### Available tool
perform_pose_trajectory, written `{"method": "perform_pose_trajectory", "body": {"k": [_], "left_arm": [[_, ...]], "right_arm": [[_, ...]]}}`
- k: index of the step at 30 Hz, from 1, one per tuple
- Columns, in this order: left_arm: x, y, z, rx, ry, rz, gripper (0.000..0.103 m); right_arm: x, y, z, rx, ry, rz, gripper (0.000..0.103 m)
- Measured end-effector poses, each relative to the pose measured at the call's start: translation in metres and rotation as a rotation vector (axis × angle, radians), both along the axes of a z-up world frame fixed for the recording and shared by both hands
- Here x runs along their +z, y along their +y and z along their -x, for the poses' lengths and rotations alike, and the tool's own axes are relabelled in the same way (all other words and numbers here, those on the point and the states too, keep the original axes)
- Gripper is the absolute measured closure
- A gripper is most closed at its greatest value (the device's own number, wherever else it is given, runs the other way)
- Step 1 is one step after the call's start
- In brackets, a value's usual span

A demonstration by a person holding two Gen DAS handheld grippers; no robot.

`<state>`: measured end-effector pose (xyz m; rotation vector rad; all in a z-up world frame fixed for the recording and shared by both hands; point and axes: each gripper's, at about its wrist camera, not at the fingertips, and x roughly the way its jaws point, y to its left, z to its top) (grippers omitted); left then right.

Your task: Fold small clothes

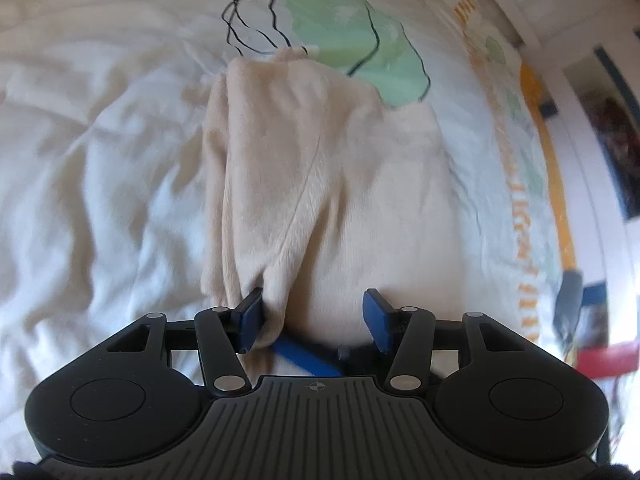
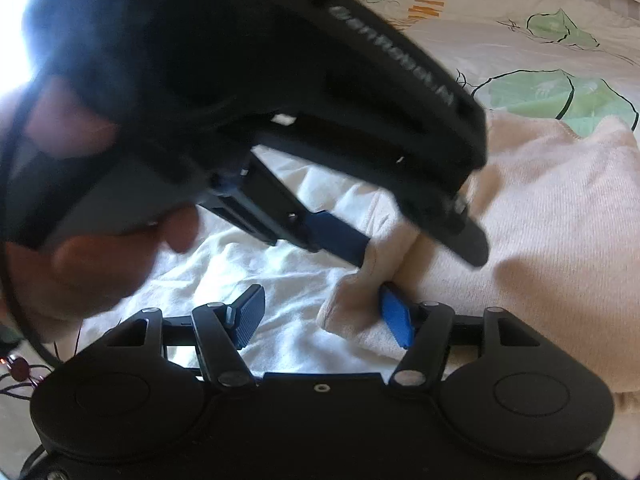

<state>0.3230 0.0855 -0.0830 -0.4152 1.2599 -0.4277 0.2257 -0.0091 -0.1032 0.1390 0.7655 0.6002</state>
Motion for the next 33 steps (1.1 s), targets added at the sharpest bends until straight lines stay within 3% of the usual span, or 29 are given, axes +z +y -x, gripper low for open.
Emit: {"method": "perform_pose_trajectory", "body": {"k": [5, 10, 16, 22, 26, 29, 33], "left_arm": [[-0.007, 0.003, -0.009, 0.059, 0.009, 0.055, 0.052], [-0.001, 0.003, -0.006, 0.069, -0.035, 0.023, 0.053], [-0.001, 0.017, -0.008, 0.129, -0.007, 0.001, 0.076], [0.007, 0.023, -0.005, 0.132, -0.002, -0.008, 0.076], [0.018, 0.029, -0.003, 0.126, -0.038, -0.059, 0.073], [0.028, 0.040, -0.002, 0.186, -0.087, -0.121, 0.072], [0.030, 0.044, -0.003, 0.225, -0.097, -0.129, 0.072]], "right_arm": [[0.000, -0.003, -0.002, -0.005, 0.006, -0.011, 0.036], [0.000, -0.003, -0.001, 0.001, 0.007, -0.016, 0.036], [-0.001, -0.007, -0.002, -0.004, 0.011, -0.030, 0.036], [-0.004, -0.010, -0.006, -0.001, 0.016, -0.043, 0.036], [-0.006, -0.011, -0.008, -0.004, 0.022, -0.051, 0.036], [-0.006, -0.012, -0.009, -0.010, 0.032, -0.070, 0.036], [0.002, -0.023, -0.006, -0.026, 0.039, -0.139, 0.035]]}}
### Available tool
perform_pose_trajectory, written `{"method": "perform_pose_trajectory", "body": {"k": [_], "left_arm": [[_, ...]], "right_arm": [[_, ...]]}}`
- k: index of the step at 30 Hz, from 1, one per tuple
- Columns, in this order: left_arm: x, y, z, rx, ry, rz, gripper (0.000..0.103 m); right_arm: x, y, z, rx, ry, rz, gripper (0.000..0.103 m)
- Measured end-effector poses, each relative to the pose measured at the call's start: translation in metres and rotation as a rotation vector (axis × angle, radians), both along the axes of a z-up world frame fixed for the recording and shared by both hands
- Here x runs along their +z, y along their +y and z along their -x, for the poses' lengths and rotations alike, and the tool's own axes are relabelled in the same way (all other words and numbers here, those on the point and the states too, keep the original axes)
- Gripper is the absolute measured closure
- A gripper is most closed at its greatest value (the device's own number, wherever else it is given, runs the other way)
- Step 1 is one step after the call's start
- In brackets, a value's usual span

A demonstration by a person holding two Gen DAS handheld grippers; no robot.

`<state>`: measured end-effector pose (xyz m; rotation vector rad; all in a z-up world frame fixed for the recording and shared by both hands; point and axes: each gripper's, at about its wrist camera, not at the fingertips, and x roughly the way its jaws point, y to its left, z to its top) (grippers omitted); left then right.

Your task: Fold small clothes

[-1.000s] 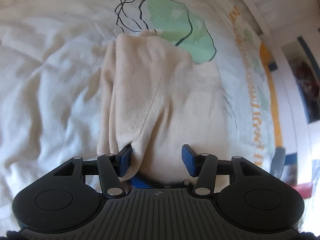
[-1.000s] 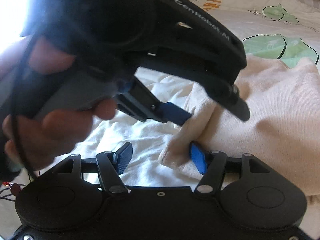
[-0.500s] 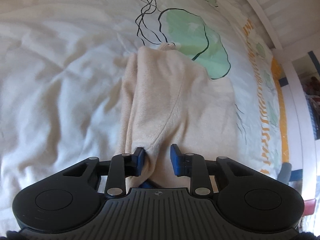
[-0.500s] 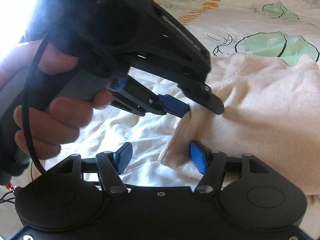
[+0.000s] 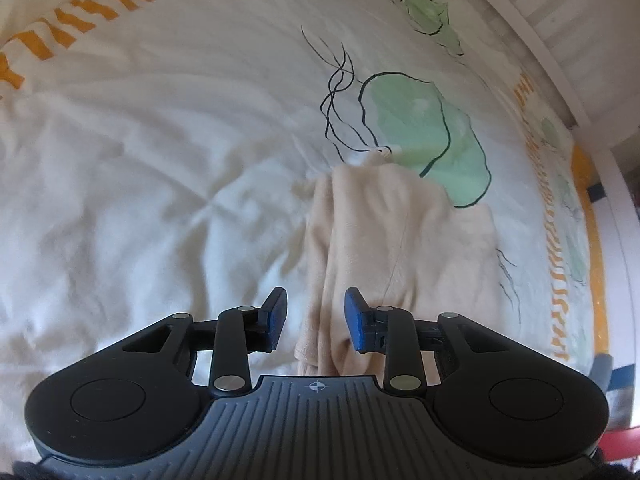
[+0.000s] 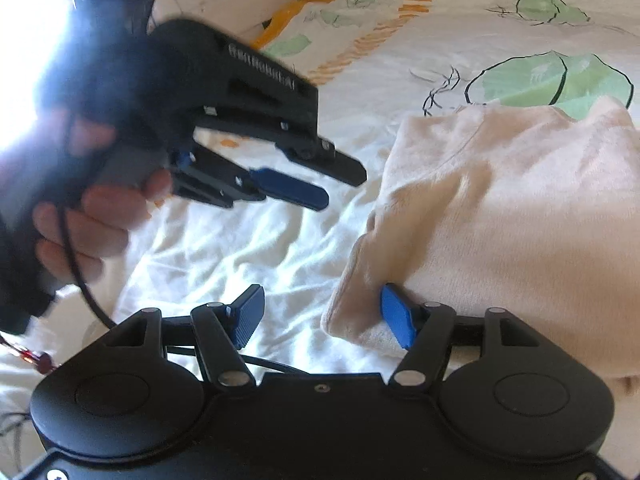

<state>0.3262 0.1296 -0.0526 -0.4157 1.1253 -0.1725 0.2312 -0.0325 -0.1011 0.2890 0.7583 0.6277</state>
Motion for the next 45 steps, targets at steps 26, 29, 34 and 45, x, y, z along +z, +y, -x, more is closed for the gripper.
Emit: {"method": "perform_pose_trajectory", "body": {"k": [26, 29, 34, 45], "left_arm": [[0.026, -0.031, 0.023, -0.046, -0.264, -0.223, 0.039], [0.024, -0.042, 0.026, -0.083, -0.297, -0.235, 0.036], [0.004, -0.047, 0.028, -0.111, -0.205, -0.214, 0.035], [-0.024, -0.048, 0.032, -0.146, -0.096, -0.156, 0.025]], "right_arm": [[0.028, -0.084, -0.010, -0.145, -0.131, 0.018, 0.014], [0.019, -0.122, -0.023, -0.289, -0.075, 0.012, 0.007], [-0.003, -0.155, -0.050, -0.348, 0.072, -0.036, 0.007], [-0.031, -0.137, -0.076, -0.127, 0.171, -0.124, 0.000]]}}
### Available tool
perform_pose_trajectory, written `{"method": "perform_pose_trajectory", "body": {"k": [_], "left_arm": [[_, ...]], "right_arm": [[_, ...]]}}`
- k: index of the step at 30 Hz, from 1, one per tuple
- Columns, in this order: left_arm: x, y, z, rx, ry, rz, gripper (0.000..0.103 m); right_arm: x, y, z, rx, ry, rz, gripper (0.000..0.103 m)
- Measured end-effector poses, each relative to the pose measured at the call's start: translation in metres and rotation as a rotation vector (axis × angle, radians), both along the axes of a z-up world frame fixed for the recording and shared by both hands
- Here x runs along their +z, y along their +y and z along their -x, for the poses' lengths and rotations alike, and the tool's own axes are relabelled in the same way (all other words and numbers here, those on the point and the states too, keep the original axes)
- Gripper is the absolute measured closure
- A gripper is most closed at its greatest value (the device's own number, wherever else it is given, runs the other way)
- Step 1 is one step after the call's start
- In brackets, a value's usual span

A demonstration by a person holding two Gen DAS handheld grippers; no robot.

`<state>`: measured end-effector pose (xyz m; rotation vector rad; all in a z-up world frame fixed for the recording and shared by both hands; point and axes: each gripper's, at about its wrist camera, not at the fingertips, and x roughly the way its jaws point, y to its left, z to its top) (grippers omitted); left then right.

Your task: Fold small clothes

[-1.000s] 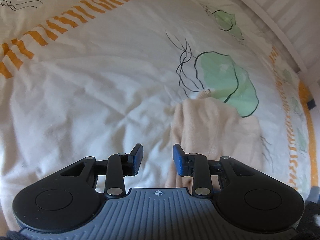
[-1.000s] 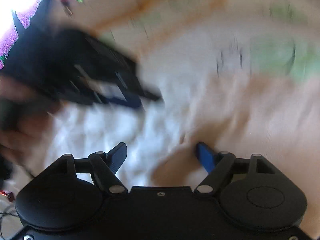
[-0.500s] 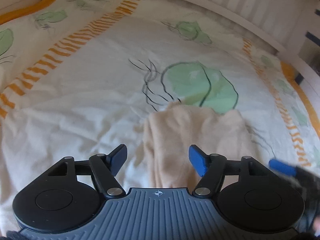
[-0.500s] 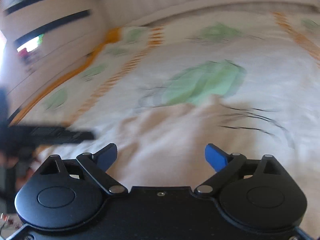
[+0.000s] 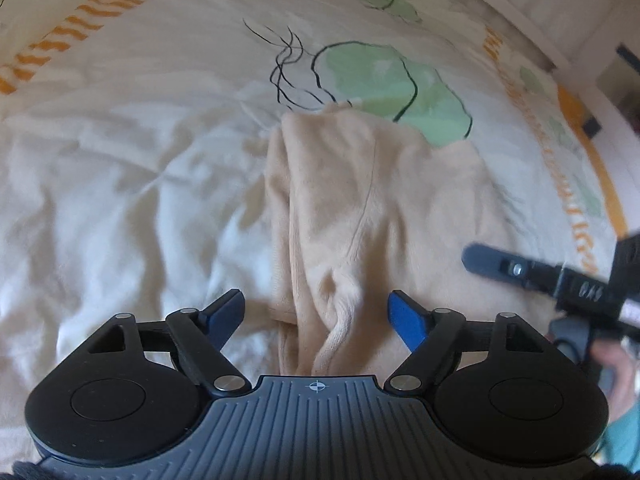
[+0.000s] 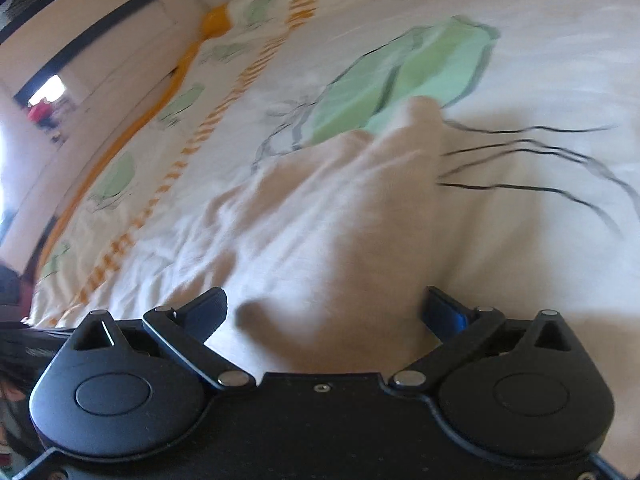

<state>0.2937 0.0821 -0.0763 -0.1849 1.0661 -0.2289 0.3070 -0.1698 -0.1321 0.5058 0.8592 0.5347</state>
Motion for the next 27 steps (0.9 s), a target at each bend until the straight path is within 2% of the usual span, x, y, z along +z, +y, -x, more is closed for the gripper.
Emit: {"method": "perform_pose_trajectory", "body": {"k": [3, 7, 11, 16, 19, 21, 22, 23, 25, 26, 27], "left_arm": [[-0.009, -0.003, -0.001, 0.016, 0.005, -0.010, 0.019], [-0.012, -0.001, -0.001, 0.025, 0.016, 0.009, 0.013], [-0.015, -0.004, -0.001, 0.017, 0.014, 0.016, 0.001], [-0.020, -0.013, -0.009, -0.004, -0.009, 0.012, 0.001], [-0.020, -0.007, -0.012, 0.002, -0.007, 0.081, 0.002], [-0.018, -0.004, -0.012, 0.009, -0.015, 0.133, 0.024], [-0.017, -0.004, -0.012, 0.003, -0.011, 0.163, 0.043], [-0.018, -0.004, -0.012, 0.003, 0.000, 0.187, 0.051], [-0.019, -0.007, -0.012, -0.003, -0.002, 0.182, 0.057], [-0.018, -0.009, -0.012, -0.013, -0.009, 0.171, 0.060], [-0.016, -0.011, -0.012, -0.018, -0.014, 0.166, 0.063]], "right_arm": [[-0.003, 0.004, -0.012, 0.029, 0.009, -0.024, 0.000], [-0.010, -0.003, -0.030, 0.036, 0.046, -0.118, 0.000], [-0.014, -0.010, -0.042, 0.045, 0.090, -0.176, 0.000], [-0.015, -0.003, -0.044, 0.068, 0.062, -0.146, 0.000], [-0.014, 0.000, -0.041, 0.079, 0.024, -0.122, 0.000], [-0.014, 0.002, -0.040, 0.080, 0.013, -0.110, 0.000], [-0.014, 0.003, -0.040, 0.078, 0.011, -0.107, 0.000], [-0.013, 0.003, -0.039, 0.074, 0.010, -0.106, 0.000], [-0.012, 0.005, -0.038, 0.070, 0.003, -0.096, 0.003], [-0.010, 0.006, -0.037, 0.061, -0.005, -0.069, 0.023], [-0.009, 0.007, -0.035, 0.045, -0.007, -0.022, 0.050]]}}
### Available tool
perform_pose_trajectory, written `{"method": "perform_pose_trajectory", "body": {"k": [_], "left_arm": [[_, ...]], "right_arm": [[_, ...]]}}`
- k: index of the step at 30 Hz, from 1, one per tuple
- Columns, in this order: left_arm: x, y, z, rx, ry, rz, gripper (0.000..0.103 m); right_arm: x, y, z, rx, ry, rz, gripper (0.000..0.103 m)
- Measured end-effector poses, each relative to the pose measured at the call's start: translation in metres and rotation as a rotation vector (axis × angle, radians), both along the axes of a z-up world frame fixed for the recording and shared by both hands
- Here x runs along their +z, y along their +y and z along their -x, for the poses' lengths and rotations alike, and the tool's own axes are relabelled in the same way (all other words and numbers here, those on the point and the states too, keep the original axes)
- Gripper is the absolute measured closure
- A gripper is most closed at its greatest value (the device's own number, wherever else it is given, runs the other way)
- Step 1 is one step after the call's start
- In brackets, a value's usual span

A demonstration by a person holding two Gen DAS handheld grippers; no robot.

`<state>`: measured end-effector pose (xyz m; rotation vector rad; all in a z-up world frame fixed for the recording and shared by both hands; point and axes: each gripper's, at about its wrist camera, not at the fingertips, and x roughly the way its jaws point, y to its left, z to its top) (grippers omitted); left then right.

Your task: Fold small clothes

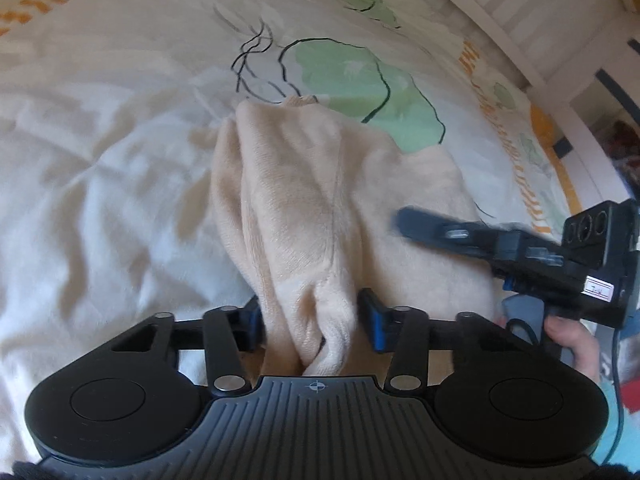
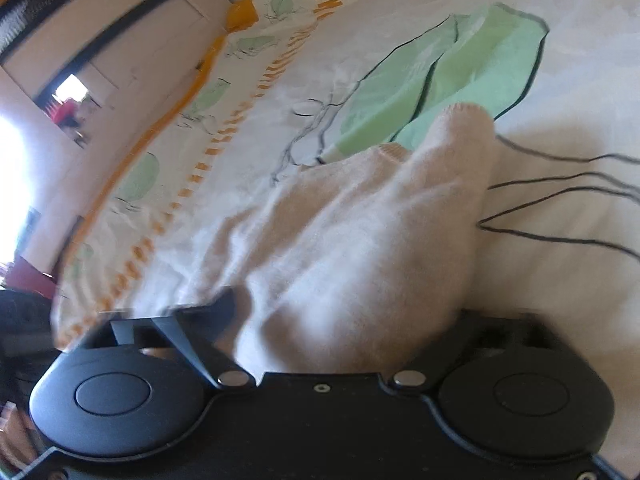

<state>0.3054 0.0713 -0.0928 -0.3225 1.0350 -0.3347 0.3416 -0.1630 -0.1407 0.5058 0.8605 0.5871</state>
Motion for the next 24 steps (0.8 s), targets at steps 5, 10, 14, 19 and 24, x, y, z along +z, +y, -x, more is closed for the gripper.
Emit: {"method": "perform_pose_trajectory", "body": {"k": [5, 10, 14, 19, 24], "left_arm": [[0.011, -0.008, 0.007, -0.021, -0.029, 0.000, 0.074], [0.022, -0.028, 0.031, -0.083, -0.035, 0.012, 0.074], [0.025, -0.045, 0.067, -0.121, -0.003, 0.041, 0.074], [0.028, -0.076, 0.126, -0.200, 0.004, 0.014, 0.074], [0.026, -0.083, 0.175, -0.244, 0.020, -0.016, 0.074]], "right_arm": [[-0.001, -0.019, 0.011, -0.069, 0.060, -0.071, 0.060], [0.011, -0.029, 0.045, -0.083, 0.071, -0.030, 0.061], [0.022, -0.040, 0.088, -0.065, 0.067, 0.026, 0.061], [0.027, -0.058, 0.148, -0.055, 0.107, 0.046, 0.060], [0.027, -0.069, 0.196, -0.066, 0.148, 0.034, 0.053]]}}
